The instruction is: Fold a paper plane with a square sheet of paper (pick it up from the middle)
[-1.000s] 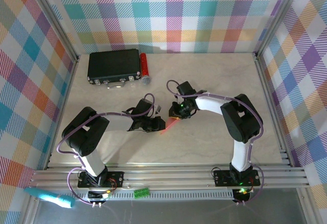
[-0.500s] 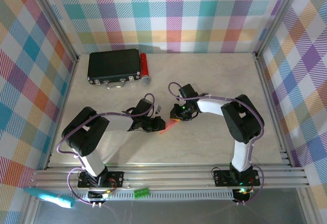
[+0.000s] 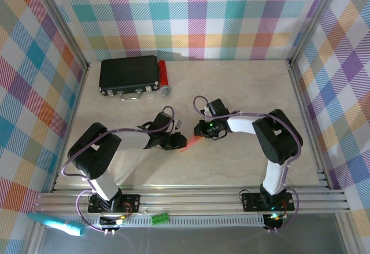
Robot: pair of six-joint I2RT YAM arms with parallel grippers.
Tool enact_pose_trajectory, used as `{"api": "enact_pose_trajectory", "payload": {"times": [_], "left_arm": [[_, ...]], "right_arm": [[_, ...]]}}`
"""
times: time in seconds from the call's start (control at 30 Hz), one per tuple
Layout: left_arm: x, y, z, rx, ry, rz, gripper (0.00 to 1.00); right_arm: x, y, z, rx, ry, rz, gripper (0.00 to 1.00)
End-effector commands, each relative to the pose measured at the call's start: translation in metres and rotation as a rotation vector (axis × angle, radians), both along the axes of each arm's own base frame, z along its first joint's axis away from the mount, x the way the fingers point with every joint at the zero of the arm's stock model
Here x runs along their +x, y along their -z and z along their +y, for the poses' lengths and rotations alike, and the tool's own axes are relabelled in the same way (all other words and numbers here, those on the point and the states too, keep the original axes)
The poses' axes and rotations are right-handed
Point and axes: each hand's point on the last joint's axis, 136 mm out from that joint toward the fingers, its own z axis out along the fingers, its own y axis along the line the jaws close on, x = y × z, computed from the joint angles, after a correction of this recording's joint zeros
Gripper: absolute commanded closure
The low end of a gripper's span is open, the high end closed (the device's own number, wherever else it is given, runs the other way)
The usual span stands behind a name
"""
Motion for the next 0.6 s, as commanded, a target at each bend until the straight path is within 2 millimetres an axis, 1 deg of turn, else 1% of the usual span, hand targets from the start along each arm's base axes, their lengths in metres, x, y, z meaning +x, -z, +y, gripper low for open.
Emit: {"api": "enact_pose_trajectory", "payload": {"times": [0.0, 0.07, 0.13, 0.2, 0.3, 0.4, 0.5, 0.57], "left_arm": [[0.008, -0.019, 0.015, 0.075, -0.075, -0.038, 0.73], [0.015, -0.032, 0.02, 0.092, -0.114, -0.073, 0.66], [0.019, -0.044, 0.021, 0.083, -0.13, -0.1, 0.64], [0.02, -0.056, 0.013, 0.039, -0.111, -0.112, 0.66], [0.018, -0.066, -0.005, -0.039, -0.055, -0.106, 0.71], [0.015, -0.064, -0.022, -0.088, -0.023, -0.074, 0.77], [0.014, -0.057, -0.036, -0.118, -0.004, -0.039, 0.84], [0.013, -0.053, -0.045, -0.138, 0.01, -0.024, 0.87]], "right_arm": [[-0.024, 0.031, -0.024, -0.094, -0.064, 0.044, 0.84], [-0.023, 0.03, -0.024, -0.083, -0.085, 0.036, 0.84], [-0.023, 0.028, -0.023, -0.071, -0.092, 0.036, 0.84], [-0.021, 0.027, -0.022, -0.063, -0.096, 0.038, 0.84], [-0.02, 0.026, -0.021, -0.056, -0.095, 0.046, 0.86], [-0.02, 0.028, -0.02, -0.044, -0.097, 0.053, 0.87], [-0.02, 0.027, -0.02, -0.025, -0.111, 0.052, 0.87], [-0.019, 0.026, -0.02, -0.011, -0.119, 0.05, 0.87]]}}
